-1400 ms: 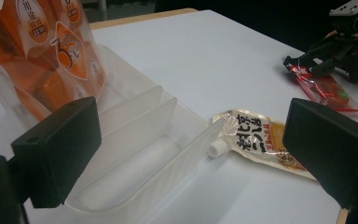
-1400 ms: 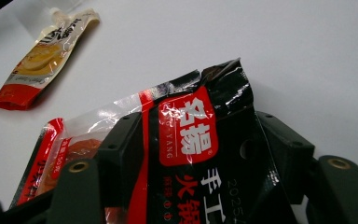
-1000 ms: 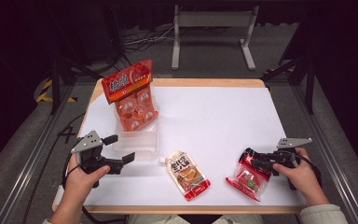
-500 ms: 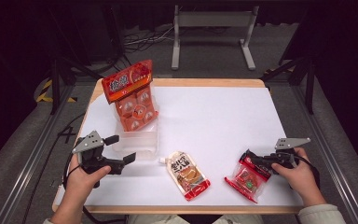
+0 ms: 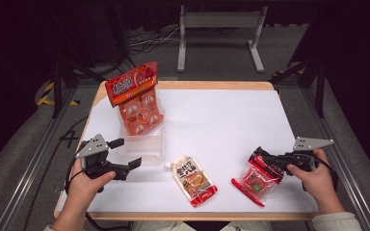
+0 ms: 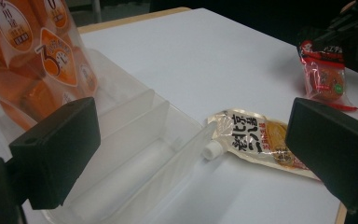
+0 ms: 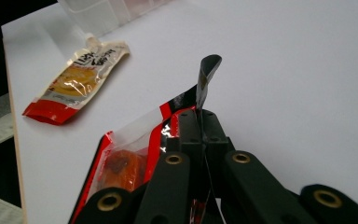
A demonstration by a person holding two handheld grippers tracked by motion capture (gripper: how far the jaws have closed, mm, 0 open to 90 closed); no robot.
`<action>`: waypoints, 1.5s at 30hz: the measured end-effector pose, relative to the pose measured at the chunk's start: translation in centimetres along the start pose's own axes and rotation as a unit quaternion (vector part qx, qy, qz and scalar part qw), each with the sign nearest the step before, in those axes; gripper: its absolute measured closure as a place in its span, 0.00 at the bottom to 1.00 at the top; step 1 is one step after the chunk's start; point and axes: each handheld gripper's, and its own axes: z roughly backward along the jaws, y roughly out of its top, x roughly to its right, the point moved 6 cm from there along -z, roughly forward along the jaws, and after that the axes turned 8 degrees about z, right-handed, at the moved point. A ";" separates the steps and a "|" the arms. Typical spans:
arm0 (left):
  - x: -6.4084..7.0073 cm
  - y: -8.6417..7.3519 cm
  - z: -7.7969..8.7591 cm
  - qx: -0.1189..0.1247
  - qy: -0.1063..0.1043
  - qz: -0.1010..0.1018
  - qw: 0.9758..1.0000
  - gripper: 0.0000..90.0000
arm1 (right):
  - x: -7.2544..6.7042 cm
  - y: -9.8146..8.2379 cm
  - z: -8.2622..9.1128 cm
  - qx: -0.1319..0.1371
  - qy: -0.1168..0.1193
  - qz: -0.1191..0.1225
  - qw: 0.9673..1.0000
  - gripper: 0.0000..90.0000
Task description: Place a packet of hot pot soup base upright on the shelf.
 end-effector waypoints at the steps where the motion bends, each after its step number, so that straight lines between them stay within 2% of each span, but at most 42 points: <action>1: 0.0 0.0 0.0 0.000 0.000 0.000 1.000 0.04 | -0.1 0.3 0.1 0.003 0.001 0.004 1.000 1.00; 5: 0.2 0.4 0.0 0.006 0.002 -0.008 1.000 0.04 | -0.6 1.3 0.6 0.015 0.003 0.015 1.000 1.00; 7: 0.3 0.4 0.0 0.000 0.003 -0.012 1.000 0.06 | -1.1 2.3 1.2 0.027 0.005 0.028 0.999 1.00; 17: 0.6 0.4 -0.2 0.000 0.003 -0.013 1.000 0.08 | -2.8 4.8 2.4 0.045 0.006 0.070 0.997 1.00; 18: 0.7 0.4 -0.3 0.000 0.001 -0.010 1.000 0.08 | -2.8 4.9 2.5 0.046 0.006 0.071 0.996 1.00; 19: 0.7 0.4 -0.4 0.001 0.003 -0.015 1.000 0.08 | -2.9 5.2 2.6 0.047 0.005 0.076 0.996 1.00; 23: 1.0 0.4 -0.8 -0.003 -0.004 -0.014 1.000 0.08 | -3.0 6.1 3.0 0.052 0.002 0.085 0.995 1.00; 26: 1.3 0.4 -1.0 -0.003 -0.008 -0.022 1.000 0.08 | -3.1 6.7 3.2 0.055 0.003 0.091 0.994 1.00; 27: 1.4 0.4 -1.0 -0.002 -0.011 -0.017 1.000 0.08 | -3.1 7.0 3.2 0.055 0.003 0.094 0.994 1.00; 35: 1.9 0.6 -1.4 0.001 -0.019 -0.015 1.000 0.08 | -3.4 8.6 3.1 0.054 0.007 0.110 0.992 1.00; 37: 2.0 0.7 -1.5 -0.001 -0.021 -0.022 1.000 0.09 | -3.6 9.3 2.9 0.055 0.011 0.118 0.991 1.00; 41: 2.5 0.6 -2.0 -0.006 -0.030 -0.022 0.999 0.09 | -3.9 10.4 2.2 0.054 0.021 0.126 0.990 1.00; 45: 3.1 0.5 -2.4 -0.009 -0.045 -0.021 0.999 0.15 | -4.2 11.1 1.6 0.052 0.028 0.135 0.989 1.00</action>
